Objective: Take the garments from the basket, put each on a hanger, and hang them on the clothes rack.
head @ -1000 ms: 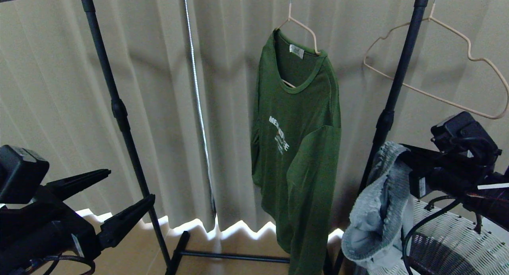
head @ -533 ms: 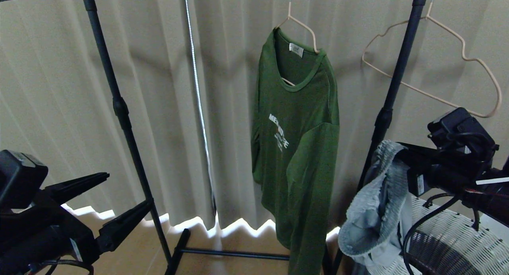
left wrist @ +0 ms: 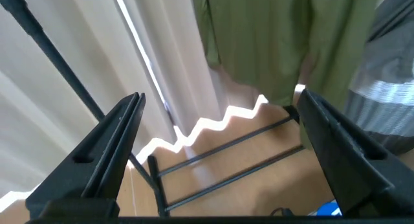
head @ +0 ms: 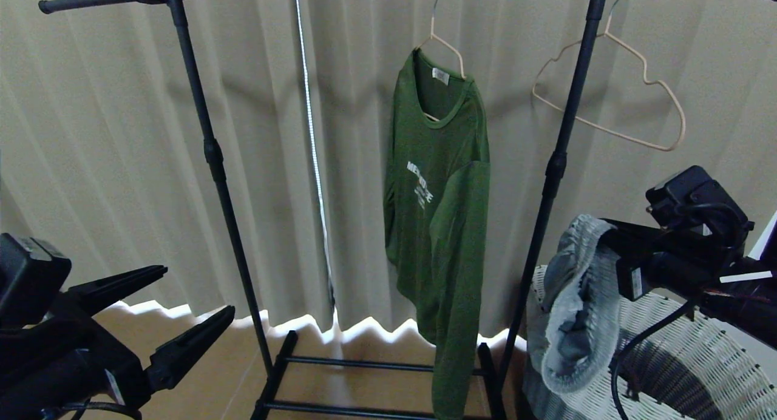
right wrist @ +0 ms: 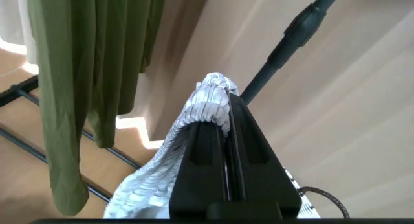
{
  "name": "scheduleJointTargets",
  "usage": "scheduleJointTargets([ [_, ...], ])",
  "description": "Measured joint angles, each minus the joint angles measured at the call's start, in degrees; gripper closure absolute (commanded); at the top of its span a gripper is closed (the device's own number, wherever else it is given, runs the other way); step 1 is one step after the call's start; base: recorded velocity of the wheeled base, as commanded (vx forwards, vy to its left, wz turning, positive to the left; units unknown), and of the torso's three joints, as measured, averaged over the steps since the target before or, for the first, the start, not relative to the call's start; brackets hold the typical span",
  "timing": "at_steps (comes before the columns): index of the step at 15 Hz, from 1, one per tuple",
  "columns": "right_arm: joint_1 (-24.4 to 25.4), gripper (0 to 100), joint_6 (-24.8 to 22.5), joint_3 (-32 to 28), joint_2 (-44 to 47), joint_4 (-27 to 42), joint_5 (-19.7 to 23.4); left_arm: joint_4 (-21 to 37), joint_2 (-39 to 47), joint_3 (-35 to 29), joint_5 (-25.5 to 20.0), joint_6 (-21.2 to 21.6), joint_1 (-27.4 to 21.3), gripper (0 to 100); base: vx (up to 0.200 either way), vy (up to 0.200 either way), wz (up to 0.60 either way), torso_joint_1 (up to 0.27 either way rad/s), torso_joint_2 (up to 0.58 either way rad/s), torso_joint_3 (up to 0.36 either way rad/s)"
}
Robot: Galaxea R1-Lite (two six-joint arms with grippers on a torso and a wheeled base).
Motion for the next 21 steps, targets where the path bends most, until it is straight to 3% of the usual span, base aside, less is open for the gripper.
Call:
scheduleJointTargets([
  [4, 1.4, 100, 0.0, 0.1, 0.2, 0.1, 0.0, 0.1, 0.2, 0.0, -0.1, -0.1, 0.0, 0, 0.0, 0.0, 0.0, 0.0, 0.0, 0.0],
  [9, 1.7, 100, 0.0, -0.1, 0.8, 0.0, -0.1, 0.0, 0.2, 0.0, -0.1, -0.2, 0.0, 0, 0.0, 0.2, 0.0, 0.008, 0.0, 0.004],
  [17, 3.3, 100, 0.0, 0.1, 0.7, 0.0, 0.0, 0.0, 0.9, 0.9, -0.4, -0.1, -1.6, 0, 0.0, 0.0, 0.0, 0.0, 0.0, 0.0],
  [21, 5.3, 100, 0.9, 0.0, 0.6, -0.4, 1.0, -0.1, 3.1, -0.9, -0.8, -0.1, -5.0, 0, 0.0, 0.0, 0.0, 0.0, 0.0, 0.0],
])
